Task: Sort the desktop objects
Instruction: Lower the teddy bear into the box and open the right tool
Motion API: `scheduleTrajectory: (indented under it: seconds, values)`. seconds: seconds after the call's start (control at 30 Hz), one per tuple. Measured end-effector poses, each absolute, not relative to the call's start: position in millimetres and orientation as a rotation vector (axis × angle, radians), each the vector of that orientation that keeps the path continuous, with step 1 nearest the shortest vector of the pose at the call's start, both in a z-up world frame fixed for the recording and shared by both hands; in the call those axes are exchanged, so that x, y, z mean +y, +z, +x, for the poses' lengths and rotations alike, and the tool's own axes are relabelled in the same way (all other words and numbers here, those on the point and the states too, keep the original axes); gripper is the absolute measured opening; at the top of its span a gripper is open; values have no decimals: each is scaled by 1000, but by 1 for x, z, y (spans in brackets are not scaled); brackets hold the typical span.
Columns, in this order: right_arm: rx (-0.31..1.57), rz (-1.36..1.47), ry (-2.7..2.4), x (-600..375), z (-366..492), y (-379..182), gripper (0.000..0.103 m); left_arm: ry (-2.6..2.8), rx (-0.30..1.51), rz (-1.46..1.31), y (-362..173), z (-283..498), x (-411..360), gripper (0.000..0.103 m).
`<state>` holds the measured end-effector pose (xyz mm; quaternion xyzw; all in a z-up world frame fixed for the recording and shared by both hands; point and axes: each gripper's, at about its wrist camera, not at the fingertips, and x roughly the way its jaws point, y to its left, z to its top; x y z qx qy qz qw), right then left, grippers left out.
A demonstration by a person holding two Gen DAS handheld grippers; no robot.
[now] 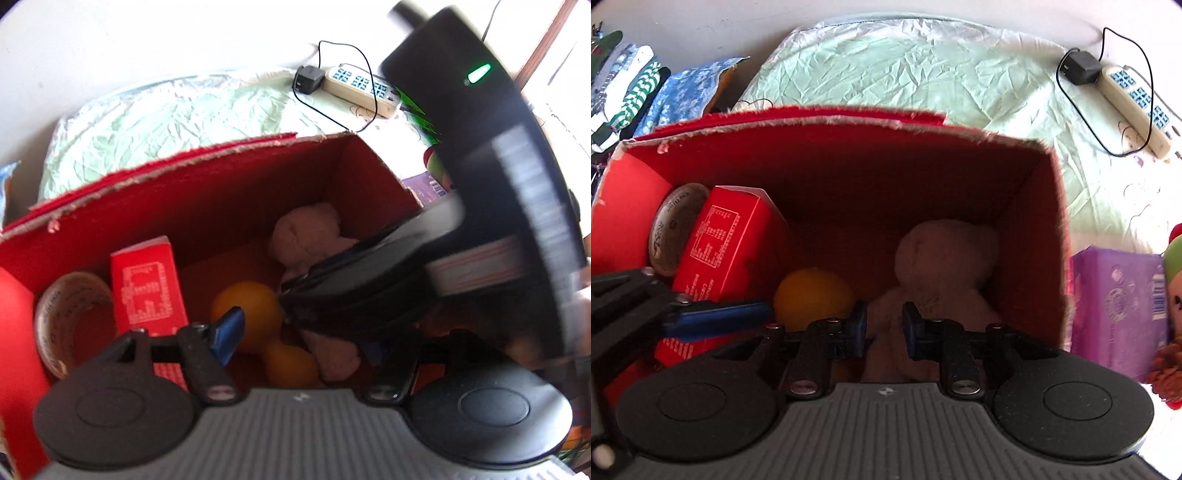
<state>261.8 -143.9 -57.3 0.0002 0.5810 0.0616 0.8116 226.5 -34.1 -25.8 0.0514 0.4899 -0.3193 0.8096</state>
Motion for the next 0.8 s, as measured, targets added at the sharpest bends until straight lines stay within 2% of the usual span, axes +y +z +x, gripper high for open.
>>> scheduleTrajectory:
  seconds: [0.1, 0.23, 0.27, 0.4, 0.47, 0.57, 0.6, 0.67, 0.7, 0.73, 0.8]
  values:
    - [1282, 88, 130, -148, 266, -66, 19, -666, 1036, 115, -24, 225, -26, 67]
    - [1174, 73, 142, -155, 255, -36, 26, -665, 1006, 92, -18, 218, -11, 72]
    - [1145, 60, 140, -157, 252, -27, 25, -669, 999, 87, -16, 216, -8, 72]
    - [1129, 29, 108, -159, 251, -19, 28, -678, 966, 72, -12, 212, -2, 74]
    - [1122, -12, 69, -154, 253, -21, 24, -684, 954, 62, -12, 213, -3, 74]
    - [1120, -58, -15, -141, 256, -26, 24, -692, 943, 58, -12, 214, -11, 75]
    - [1120, -93, -36, -135, 257, -28, 27, -691, 935, 62, -11, 213, -11, 75]
    - [1113, -156, -61, -125, 259, -35, 39, -686, 917, 74, -8, 210, -10, 76]
    - [1113, -175, -61, -122, 262, -39, 47, -675, 902, 93, -7, 207, -7, 75]
    - [1112, -181, -65, -121, 262, -39, 51, -664, 888, 112, -6, 204, -5, 76]
    - [1116, -186, -76, -120, 264, -42, 46, -653, 872, 132, -5, 201, 2, 76]
